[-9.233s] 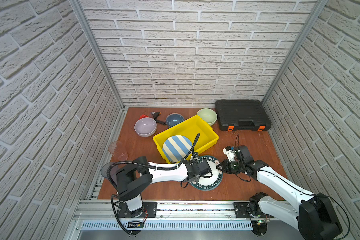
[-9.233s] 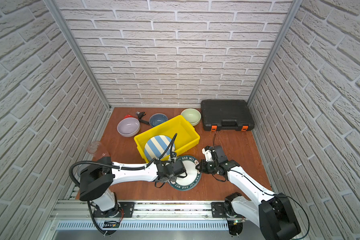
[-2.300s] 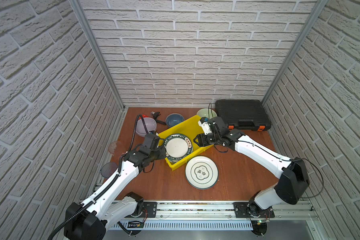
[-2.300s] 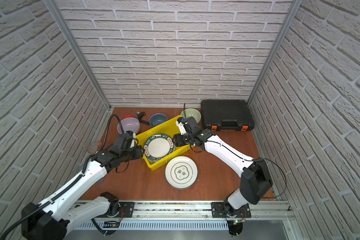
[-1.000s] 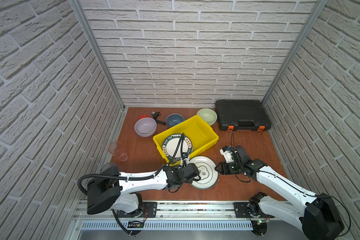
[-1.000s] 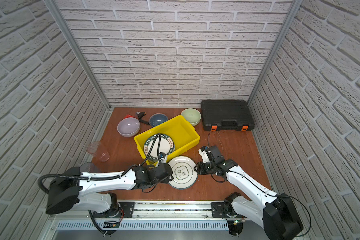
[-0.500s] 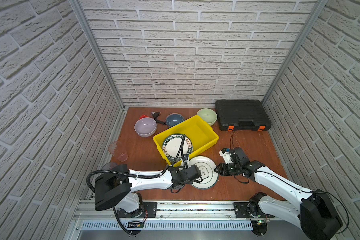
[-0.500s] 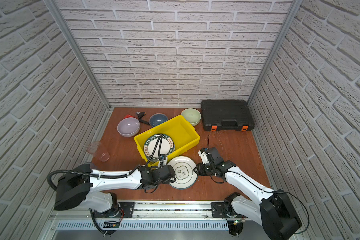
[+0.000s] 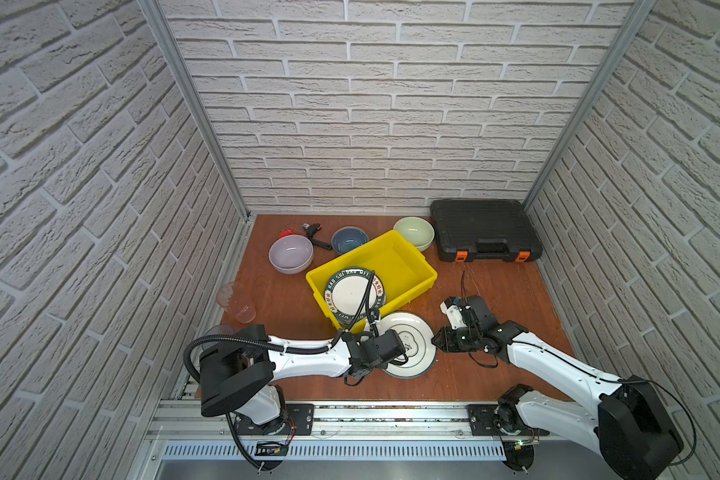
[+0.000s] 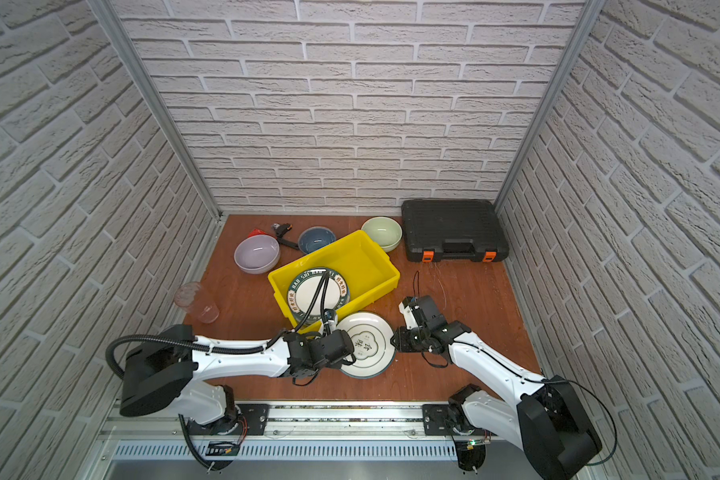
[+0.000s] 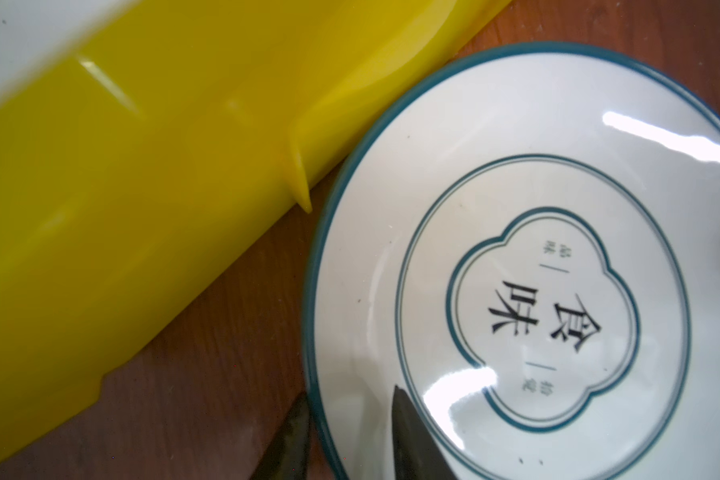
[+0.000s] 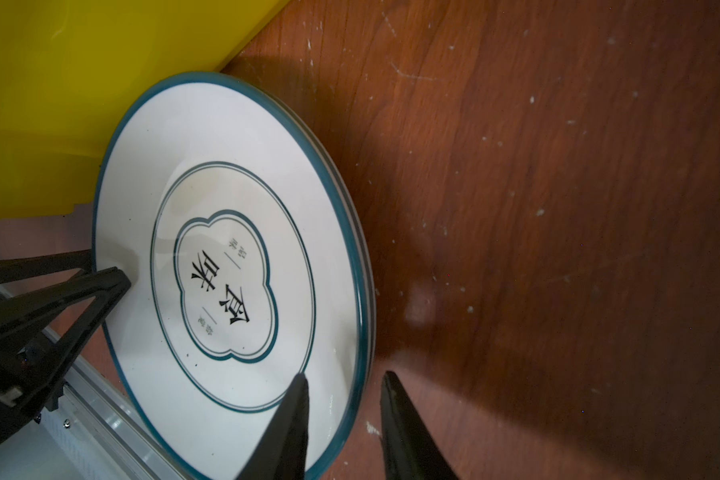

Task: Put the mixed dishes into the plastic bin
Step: 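Position both grippers on opposite rims of the white cloud-motif plate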

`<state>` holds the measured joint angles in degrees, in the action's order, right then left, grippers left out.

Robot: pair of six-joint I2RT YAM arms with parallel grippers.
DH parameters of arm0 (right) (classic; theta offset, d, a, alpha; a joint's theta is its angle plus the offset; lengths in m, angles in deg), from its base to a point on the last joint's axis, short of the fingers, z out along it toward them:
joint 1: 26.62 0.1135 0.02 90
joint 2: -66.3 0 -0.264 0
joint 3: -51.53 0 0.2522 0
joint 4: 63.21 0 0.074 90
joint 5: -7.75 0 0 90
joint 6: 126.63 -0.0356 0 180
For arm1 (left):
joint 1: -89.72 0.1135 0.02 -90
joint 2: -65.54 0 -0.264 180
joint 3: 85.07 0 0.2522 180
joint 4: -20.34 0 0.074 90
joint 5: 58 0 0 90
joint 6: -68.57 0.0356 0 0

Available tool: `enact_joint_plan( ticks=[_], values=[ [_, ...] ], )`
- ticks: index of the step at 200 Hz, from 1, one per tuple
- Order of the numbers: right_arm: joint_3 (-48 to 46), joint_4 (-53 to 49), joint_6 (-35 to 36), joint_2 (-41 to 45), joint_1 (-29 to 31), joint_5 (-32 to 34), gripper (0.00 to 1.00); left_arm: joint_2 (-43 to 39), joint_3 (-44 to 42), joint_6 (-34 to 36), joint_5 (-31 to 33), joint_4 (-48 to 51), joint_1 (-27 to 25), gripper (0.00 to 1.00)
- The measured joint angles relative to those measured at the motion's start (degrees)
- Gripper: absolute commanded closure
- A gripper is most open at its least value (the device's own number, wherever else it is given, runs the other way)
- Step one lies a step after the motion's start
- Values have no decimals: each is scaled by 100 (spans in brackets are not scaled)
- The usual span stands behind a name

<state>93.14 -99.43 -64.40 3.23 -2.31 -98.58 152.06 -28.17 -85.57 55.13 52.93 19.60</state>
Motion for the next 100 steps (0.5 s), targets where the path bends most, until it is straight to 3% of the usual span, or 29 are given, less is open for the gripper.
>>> enact_joint_plan(
  ticks=[100],
  values=[
    [-72, 214, -221, -26, -31, -262, 73, 179, 122, 61, -39, 52, 50, 69]
  ],
)
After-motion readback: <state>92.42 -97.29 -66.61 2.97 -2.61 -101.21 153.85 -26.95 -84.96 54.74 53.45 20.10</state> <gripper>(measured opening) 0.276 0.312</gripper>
